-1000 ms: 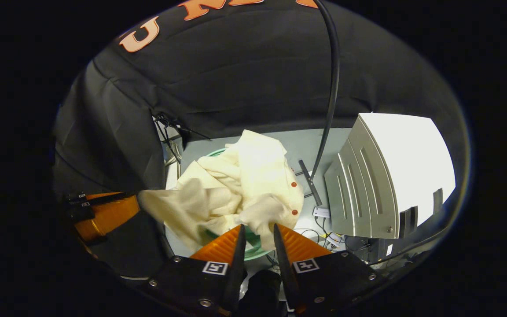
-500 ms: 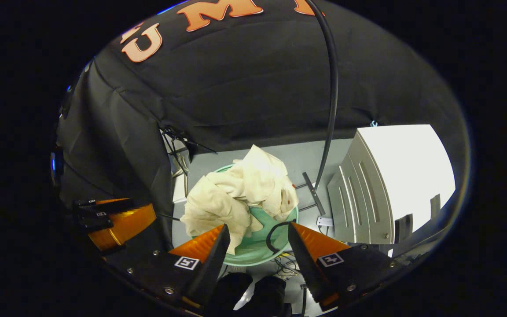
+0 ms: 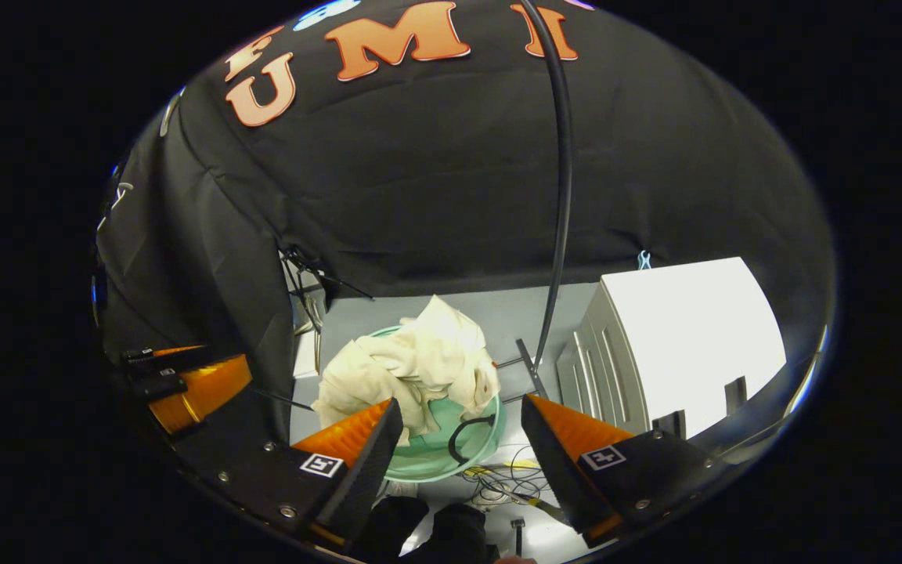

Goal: Grasp the clothes on the hanger with both hands and then place them into the laundry hamper below.

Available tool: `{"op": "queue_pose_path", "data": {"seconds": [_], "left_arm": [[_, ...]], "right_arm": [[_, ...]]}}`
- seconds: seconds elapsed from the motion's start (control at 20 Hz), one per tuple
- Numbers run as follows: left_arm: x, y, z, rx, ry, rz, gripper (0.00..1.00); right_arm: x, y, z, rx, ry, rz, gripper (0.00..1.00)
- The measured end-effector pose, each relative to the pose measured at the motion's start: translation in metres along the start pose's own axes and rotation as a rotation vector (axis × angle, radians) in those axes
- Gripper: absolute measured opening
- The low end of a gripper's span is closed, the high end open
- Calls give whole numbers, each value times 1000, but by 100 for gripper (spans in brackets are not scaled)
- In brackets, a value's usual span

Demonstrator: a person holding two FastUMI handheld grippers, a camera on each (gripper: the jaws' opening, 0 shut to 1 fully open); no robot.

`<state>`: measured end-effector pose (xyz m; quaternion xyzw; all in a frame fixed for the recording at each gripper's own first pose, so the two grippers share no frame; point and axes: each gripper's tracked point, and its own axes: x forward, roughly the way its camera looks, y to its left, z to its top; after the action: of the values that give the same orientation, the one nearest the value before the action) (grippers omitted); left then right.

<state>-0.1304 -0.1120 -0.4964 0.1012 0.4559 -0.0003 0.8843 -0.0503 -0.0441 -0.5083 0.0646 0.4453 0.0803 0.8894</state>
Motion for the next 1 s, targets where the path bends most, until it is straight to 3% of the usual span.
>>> {"op": "queue_pose_path", "data": {"seconds": [0.4,1.0], "left_arm": [[-95,38,90,-78,-318,102,98],[-234,57,212,-102,-657,83,98]], "right_arm": [[-81,-38,104,-12,-231,-46,94],[-225,-51,236,-27,-616,-106,94]]}}
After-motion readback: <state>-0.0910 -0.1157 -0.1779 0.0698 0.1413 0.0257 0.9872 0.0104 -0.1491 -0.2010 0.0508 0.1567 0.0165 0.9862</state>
